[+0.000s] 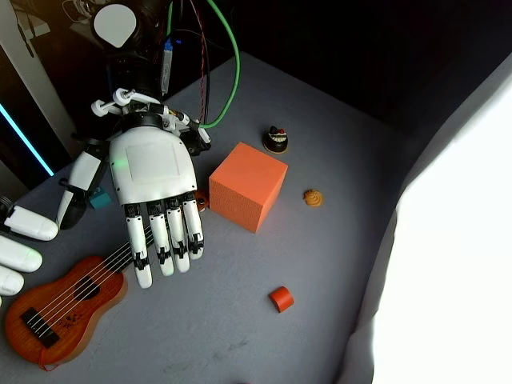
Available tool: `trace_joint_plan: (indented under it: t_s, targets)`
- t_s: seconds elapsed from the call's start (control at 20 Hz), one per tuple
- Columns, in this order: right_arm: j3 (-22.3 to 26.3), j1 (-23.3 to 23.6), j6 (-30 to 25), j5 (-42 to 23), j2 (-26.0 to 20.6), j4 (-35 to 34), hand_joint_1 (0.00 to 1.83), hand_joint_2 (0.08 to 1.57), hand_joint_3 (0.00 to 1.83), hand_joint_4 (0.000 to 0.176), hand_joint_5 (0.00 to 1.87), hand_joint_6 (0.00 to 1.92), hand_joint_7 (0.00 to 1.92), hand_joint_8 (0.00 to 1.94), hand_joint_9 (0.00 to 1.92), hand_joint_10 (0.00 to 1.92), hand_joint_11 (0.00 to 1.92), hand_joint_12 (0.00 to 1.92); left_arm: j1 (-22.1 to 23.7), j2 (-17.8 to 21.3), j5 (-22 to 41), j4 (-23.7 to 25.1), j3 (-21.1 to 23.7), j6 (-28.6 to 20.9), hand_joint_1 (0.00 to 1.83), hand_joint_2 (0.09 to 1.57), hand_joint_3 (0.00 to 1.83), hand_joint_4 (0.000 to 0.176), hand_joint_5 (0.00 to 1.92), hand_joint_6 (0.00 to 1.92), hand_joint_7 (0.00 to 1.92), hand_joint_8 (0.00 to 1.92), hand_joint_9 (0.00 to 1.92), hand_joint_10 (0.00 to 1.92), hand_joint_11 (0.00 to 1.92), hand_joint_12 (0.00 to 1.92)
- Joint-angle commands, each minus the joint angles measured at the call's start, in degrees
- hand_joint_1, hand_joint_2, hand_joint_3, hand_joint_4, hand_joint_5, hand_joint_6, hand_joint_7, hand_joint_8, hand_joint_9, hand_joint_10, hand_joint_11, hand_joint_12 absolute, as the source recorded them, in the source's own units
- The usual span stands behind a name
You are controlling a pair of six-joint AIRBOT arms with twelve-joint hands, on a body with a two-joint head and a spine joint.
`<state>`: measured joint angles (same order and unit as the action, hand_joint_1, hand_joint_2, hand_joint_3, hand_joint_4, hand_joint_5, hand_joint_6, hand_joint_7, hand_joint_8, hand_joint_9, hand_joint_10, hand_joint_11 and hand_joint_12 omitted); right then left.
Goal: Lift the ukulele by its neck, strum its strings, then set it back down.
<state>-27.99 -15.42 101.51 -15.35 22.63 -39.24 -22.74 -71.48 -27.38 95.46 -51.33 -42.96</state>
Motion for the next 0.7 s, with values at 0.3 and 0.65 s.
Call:
trace_joint_plan:
  t_s: [0.3,0.65]
  targets:
    - [0.13,0.65,0.51,-5.51,-0.32,1.00,0.00,1.36,0.00,0.000,0.80,1.58,1.09,1.60,1.04,1.92,0.90,1.92,8.04,6.92,1.53,-17.54,4.23,21.43,0.00,1.25,0.00,0.000,0.95,1.32,1.13,1.57,1.08,1.81,0.92,1.92]
    - [0.14,0.65,0.52,-5.51,-0.32,1.00,0.02,1.37,0.00,0.000,0.76,1.63,1.05,1.68,0.96,1.92,0.78,1.92,13.90,8.80,-1.29,-30.56,3.87,33.98,0.00,1.27,0.00,0.000,0.85,1.57,1.04,1.64,1.02,1.86,0.89,1.92]
